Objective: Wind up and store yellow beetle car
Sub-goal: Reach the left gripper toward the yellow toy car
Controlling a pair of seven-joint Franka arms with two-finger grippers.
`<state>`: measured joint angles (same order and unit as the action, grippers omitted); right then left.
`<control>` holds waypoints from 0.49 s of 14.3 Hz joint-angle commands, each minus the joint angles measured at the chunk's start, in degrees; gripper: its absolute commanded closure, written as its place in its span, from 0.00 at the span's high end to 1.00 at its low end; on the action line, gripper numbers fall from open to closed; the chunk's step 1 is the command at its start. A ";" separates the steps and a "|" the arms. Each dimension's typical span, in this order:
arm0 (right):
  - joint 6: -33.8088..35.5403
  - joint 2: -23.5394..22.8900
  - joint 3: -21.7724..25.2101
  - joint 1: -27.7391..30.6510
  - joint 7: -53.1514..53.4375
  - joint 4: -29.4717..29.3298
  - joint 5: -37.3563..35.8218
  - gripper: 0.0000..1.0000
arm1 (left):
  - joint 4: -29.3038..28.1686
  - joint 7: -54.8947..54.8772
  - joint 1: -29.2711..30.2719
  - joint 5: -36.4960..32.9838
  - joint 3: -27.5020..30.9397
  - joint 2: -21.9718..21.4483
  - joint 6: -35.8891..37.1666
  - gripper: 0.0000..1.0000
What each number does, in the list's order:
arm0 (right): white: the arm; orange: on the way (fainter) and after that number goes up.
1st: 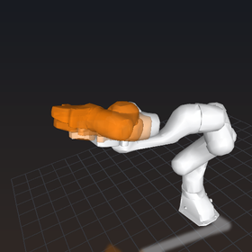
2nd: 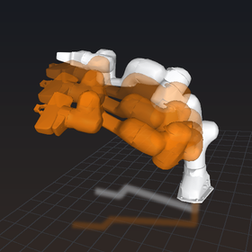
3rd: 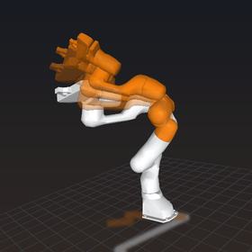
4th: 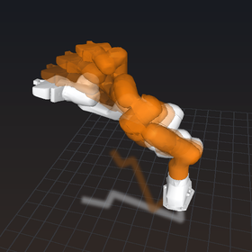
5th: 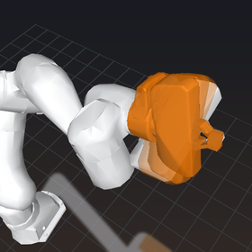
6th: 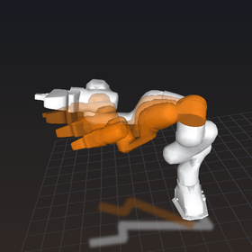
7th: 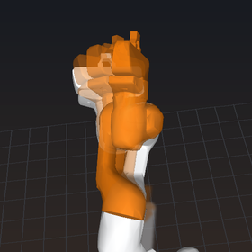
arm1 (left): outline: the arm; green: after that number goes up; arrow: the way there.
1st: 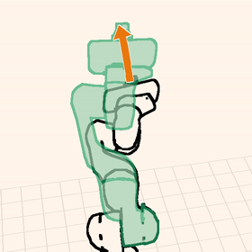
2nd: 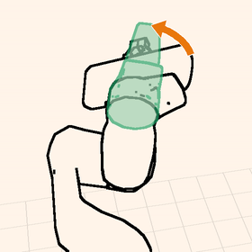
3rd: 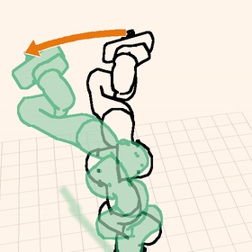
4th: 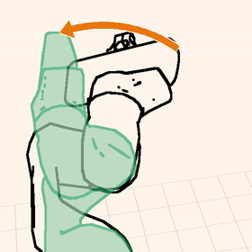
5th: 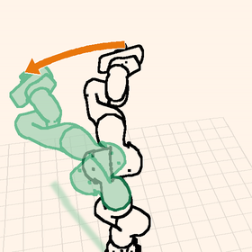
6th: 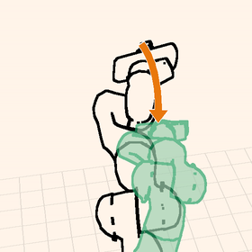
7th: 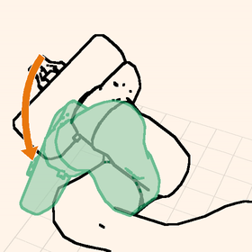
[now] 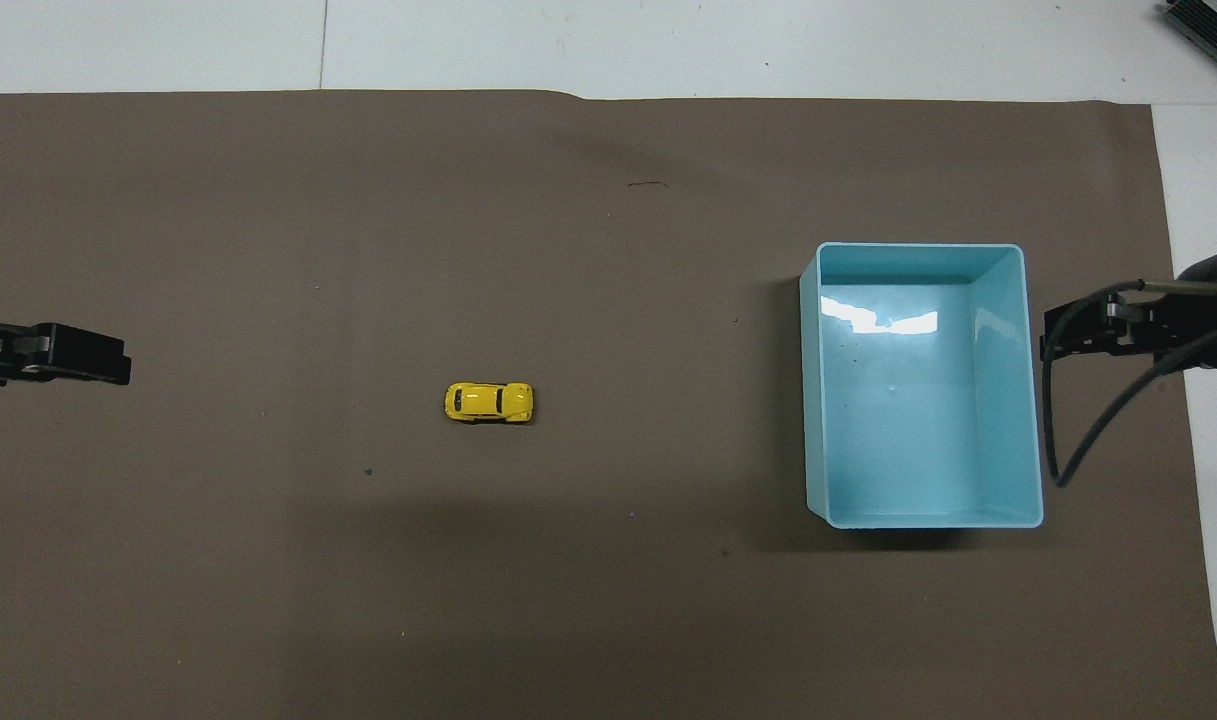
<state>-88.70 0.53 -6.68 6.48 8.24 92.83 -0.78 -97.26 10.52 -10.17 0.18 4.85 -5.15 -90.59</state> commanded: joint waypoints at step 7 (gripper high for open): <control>0.37 0.61 -0.53 0.82 -1.38 -0.02 -0.01 1.00 | -13.29 60.35 -6.35 3.42 -0.37 0.14 -13.20 1.00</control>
<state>-88.70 0.53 -6.68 6.48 8.24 92.83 -0.78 -107.08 59.33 -14.70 2.83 3.88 -3.87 -100.86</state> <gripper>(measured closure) 0.000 0.000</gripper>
